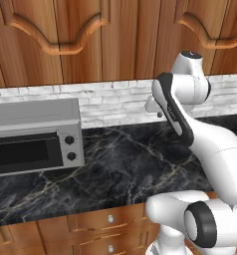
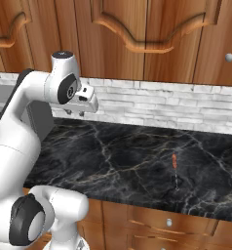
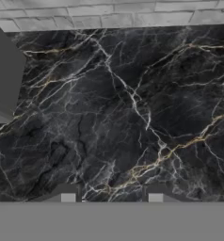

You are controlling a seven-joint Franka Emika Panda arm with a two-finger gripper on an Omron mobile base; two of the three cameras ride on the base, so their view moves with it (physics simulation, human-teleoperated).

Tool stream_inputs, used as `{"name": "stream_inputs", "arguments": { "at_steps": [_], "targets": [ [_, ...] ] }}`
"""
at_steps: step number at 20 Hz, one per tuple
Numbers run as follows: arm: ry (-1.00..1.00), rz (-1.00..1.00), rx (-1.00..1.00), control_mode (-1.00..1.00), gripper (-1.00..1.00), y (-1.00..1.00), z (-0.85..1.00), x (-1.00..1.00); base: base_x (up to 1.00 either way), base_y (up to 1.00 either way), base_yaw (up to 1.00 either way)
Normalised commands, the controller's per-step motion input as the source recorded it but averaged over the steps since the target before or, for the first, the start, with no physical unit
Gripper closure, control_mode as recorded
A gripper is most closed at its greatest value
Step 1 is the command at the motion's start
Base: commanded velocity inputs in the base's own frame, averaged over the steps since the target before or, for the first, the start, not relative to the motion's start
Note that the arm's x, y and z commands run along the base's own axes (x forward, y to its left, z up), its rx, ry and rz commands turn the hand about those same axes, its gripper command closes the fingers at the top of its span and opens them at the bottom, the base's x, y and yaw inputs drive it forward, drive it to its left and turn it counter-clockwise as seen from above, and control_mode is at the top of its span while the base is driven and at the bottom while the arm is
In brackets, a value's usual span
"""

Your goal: Store the kebab skewer in the freezer for long-term storage. Close the freezer door after placing the cooked food.

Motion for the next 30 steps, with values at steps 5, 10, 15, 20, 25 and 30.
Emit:
{"name": "stream_inputs", "arguments": {
  "at_steps": [5,10,15,20,25,30],
  "targets": [
    [0.02,0.0,0.0,-1.0,-1.0,0.0,-0.01,-0.1,0.0,0.0,0.0],
    [0.1,0.0,0.0,-1.0,-1.0,0.07,-0.06,-0.47,0.0,0.0,0.0],
    [0.26,0.0,-0.05,-1.0,-1.0,0.02,-0.35,-0.08,0.0,0.0,0.0],
    [0.05,-0.05,-0.03,-1.0,-1.0,0.11,-0.61,-0.01,0.0,0.0,0.0],
    [-0.2,-0.09,0.0,-1.0,-1.0,0.16,-0.5,-0.07,0.0,0.0,0.0],
    [-0.21,-0.01,0.0,-1.0,-1.0,0.01,-0.53,-0.04,0.0,0.0,0.0]
  ]
}}
